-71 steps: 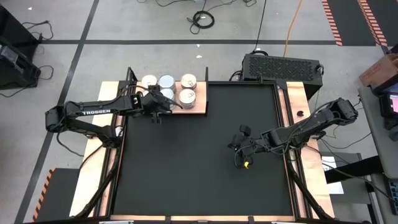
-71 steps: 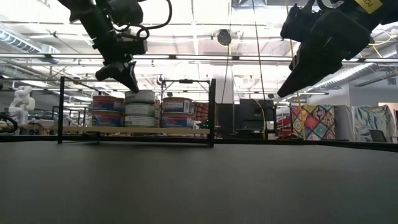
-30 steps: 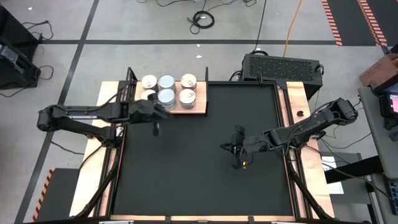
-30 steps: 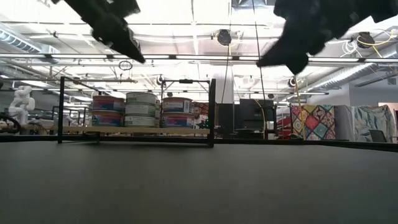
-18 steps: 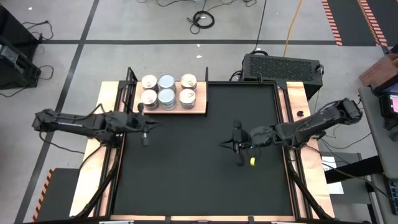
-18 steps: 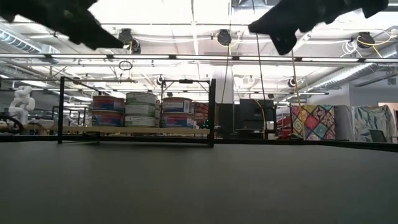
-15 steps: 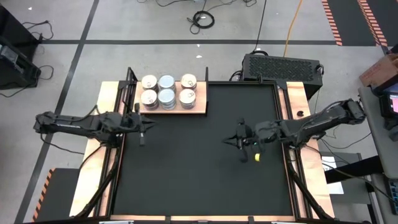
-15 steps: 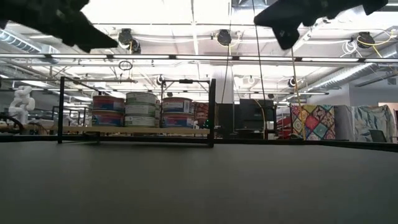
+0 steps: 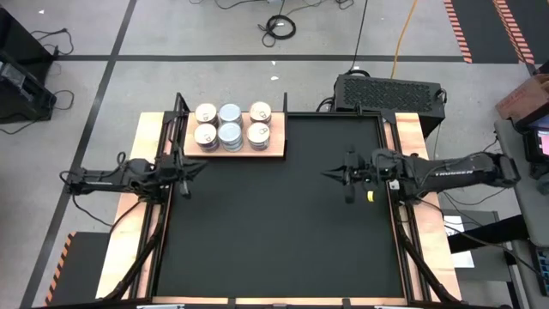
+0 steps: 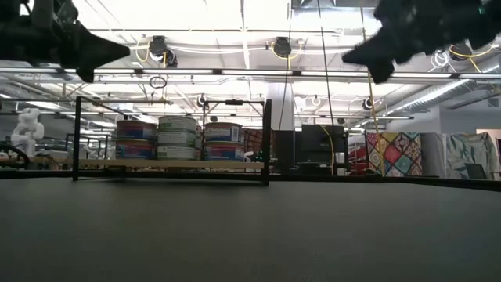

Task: Stack canned seafood by type on shelf
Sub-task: Return to Home Position

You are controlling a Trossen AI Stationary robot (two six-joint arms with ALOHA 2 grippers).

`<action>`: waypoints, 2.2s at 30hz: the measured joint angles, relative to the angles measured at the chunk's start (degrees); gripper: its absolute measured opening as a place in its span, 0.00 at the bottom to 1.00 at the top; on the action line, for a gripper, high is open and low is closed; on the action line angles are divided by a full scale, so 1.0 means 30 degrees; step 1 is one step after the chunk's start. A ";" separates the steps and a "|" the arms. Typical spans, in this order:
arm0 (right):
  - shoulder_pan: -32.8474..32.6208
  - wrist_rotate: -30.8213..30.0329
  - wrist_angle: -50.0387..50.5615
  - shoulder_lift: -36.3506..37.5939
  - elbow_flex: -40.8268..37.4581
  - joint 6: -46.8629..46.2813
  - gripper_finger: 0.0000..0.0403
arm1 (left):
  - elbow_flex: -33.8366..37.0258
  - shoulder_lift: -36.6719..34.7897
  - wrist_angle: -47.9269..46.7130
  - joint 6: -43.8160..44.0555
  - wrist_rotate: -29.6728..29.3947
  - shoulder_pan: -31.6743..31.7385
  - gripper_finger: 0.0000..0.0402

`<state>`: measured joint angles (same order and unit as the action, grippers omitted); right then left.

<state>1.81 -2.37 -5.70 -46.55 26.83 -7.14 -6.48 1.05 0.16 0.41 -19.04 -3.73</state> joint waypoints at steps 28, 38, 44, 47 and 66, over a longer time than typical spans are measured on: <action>0.4273 0.0853 -0.5451 0.6024 -0.8677 -0.2403 0.00 | 0.0133 -0.0161 -0.0314 0.2725 0.4878 0.1737 0.01; 0.4289 0.1292 -0.4624 0.6008 -0.8677 -0.0774 0.00 | 0.0131 0.0324 -0.2499 0.2606 0.5717 0.1741 0.01; 0.4287 0.1318 -0.3391 0.5997 -0.8677 -0.0833 0.00 | 0.0131 0.0332 -0.3391 0.2715 0.3843 0.1741 0.01; 0.4282 0.1318 -0.3180 0.5997 -0.8677 -0.0853 0.00 | 0.0131 0.0332 -0.3373 0.2714 0.3486 0.1741 0.01; 0.4282 0.1315 -0.3198 0.5997 -0.8677 -0.0879 0.00 | 0.0131 0.0332 -0.3373 0.2715 0.3815 0.1741 0.01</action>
<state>14.66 1.58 -15.29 -28.56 0.80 -9.78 -6.09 2.04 -9.96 8.56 -7.60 1.50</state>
